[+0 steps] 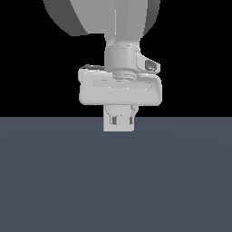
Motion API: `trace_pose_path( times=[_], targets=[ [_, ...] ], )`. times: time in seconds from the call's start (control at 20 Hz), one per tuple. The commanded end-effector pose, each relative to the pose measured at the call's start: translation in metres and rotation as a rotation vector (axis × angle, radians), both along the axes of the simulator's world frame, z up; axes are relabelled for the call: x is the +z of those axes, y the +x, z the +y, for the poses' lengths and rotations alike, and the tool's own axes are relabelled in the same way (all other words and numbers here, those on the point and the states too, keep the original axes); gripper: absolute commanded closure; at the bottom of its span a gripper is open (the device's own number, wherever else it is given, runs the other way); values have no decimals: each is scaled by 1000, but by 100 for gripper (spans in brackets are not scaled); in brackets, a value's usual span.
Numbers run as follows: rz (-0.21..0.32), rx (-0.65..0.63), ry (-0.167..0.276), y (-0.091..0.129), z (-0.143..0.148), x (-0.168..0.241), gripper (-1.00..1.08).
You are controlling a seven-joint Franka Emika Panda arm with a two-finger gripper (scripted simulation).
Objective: Plug the charger into the wall socket.
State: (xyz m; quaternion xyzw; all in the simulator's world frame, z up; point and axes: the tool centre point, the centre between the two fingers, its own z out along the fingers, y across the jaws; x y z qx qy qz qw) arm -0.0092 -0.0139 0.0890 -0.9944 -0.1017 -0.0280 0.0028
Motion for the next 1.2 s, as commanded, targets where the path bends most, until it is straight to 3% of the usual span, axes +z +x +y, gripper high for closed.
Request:
trace_pose_path(
  times=[0.0, 0.8, 1.15],
  targets=[
    [1, 7, 0, 8, -6, 5, 108],
    [1, 13, 0, 21, -12, 11, 108],
    [1, 13, 0, 38, -8, 11, 108]
  ],
)
